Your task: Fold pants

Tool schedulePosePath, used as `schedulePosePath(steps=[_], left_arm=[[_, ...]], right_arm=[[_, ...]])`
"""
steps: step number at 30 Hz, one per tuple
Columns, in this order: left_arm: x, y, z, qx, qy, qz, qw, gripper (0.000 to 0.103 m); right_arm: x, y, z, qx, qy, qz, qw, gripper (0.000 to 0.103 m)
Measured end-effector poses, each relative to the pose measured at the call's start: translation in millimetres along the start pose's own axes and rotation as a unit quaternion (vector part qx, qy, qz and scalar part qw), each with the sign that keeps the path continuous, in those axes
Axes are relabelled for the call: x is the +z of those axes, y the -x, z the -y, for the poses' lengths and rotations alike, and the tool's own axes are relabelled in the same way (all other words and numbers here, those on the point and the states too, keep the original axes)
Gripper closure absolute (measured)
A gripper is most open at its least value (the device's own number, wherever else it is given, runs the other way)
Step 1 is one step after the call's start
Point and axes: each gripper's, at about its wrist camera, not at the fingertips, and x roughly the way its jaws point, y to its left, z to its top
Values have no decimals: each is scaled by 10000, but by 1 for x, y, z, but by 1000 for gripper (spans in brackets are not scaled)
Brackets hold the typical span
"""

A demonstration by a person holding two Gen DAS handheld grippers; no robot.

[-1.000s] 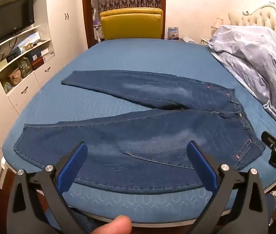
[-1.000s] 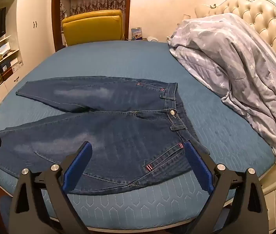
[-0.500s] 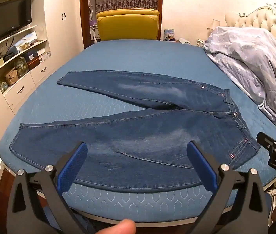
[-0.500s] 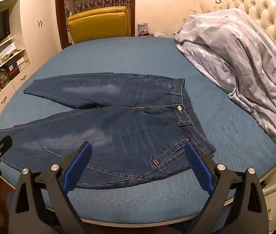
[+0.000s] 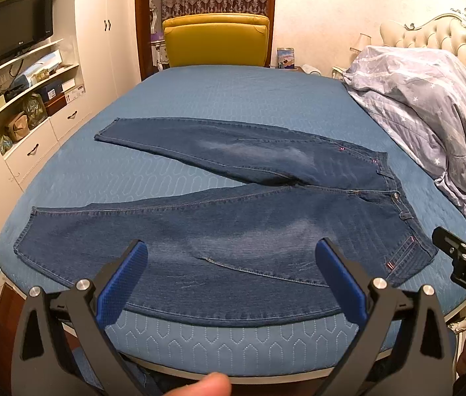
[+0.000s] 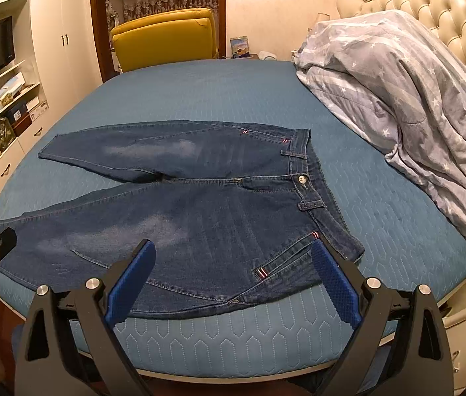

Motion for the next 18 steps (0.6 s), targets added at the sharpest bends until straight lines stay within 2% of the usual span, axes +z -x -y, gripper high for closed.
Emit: schedulePosePath(steps=[18], left_arm=[[-4, -5, 2, -45, 53, -43, 10000, 1]], right_arm=[[-3, -3, 2, 5, -27, -56, 10000, 11]])
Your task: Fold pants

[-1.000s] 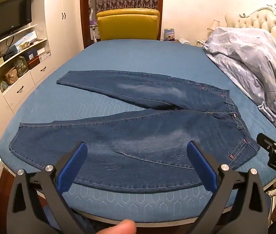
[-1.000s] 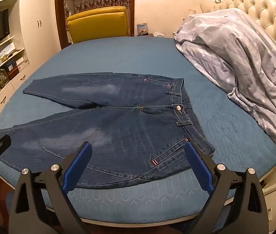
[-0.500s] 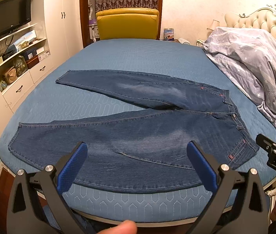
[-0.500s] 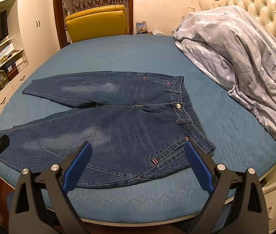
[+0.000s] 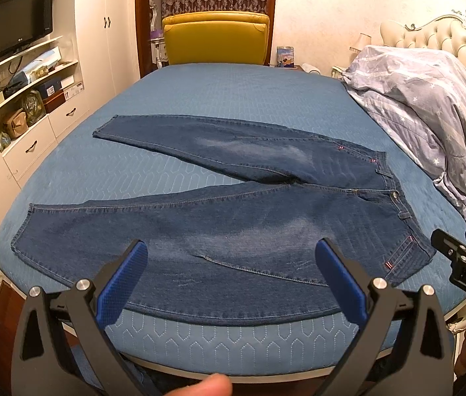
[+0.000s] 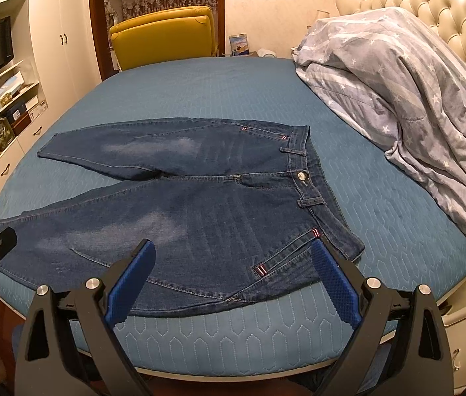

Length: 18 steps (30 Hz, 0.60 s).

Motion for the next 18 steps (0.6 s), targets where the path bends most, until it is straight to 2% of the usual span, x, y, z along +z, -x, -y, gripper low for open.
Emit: schedulePosePath(steps=[18], left_arm=[[-1, -1, 0, -29, 43, -30, 10000, 1]], right_arm=[[-1, 0, 2, -15, -20, -38, 10000, 11]])
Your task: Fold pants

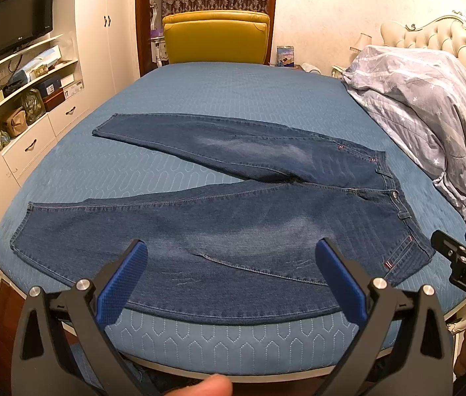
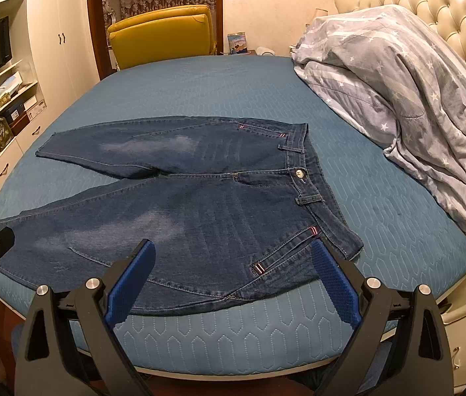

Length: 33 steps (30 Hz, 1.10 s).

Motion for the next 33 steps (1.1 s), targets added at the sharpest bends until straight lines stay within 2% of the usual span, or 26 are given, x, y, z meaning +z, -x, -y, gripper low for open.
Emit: schedulePosePath(steps=[27, 30, 33], left_arm=[[-2, -5, -3, -34, 37, -61, 10000, 1], [-4, -12, -5, -24, 53, -125, 9999, 1], [-7, -27, -11, 10, 68, -263, 9996, 1]], right_arm=[[-4, -7, 2, -1, 9, -75, 10000, 11], [0, -21, 11, 222, -165, -252, 9993, 11], [20, -52, 34, 602, -411, -401, 9965, 11]])
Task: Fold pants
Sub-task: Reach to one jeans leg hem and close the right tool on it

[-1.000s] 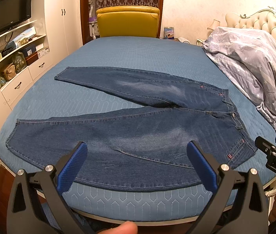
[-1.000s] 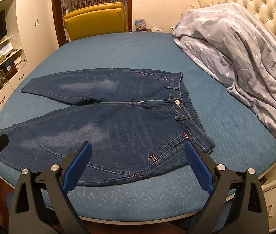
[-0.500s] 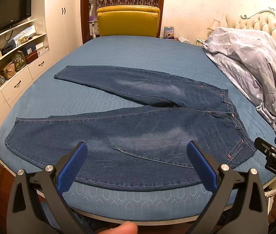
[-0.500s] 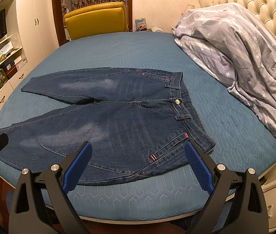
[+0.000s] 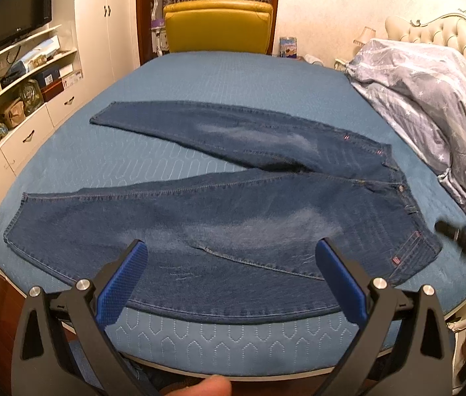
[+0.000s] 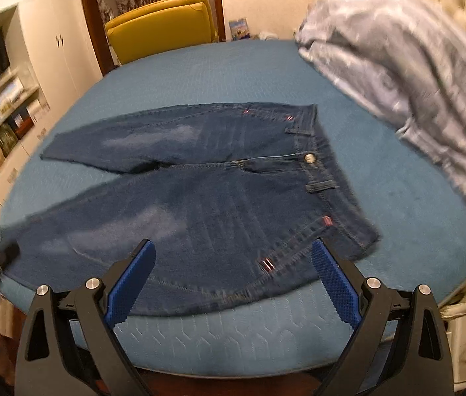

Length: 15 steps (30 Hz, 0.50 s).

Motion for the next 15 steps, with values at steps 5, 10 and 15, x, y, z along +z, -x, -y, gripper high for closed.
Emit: schedulePosePath(steps=[5, 10, 15], left_arm=[[1, -29, -17, 178, 95, -277, 9994, 1], [5, -59, -48, 457, 269, -508, 9973, 1], [10, -80, -85, 786, 558, -703, 9929, 1]], right_arm=[[98, -110, 78, -232, -144, -688, 9973, 11], [182, -223, 138, -793, 221, -1355, 9874, 11], [233, -295, 179, -1029, 166, -1273, 9864, 11]])
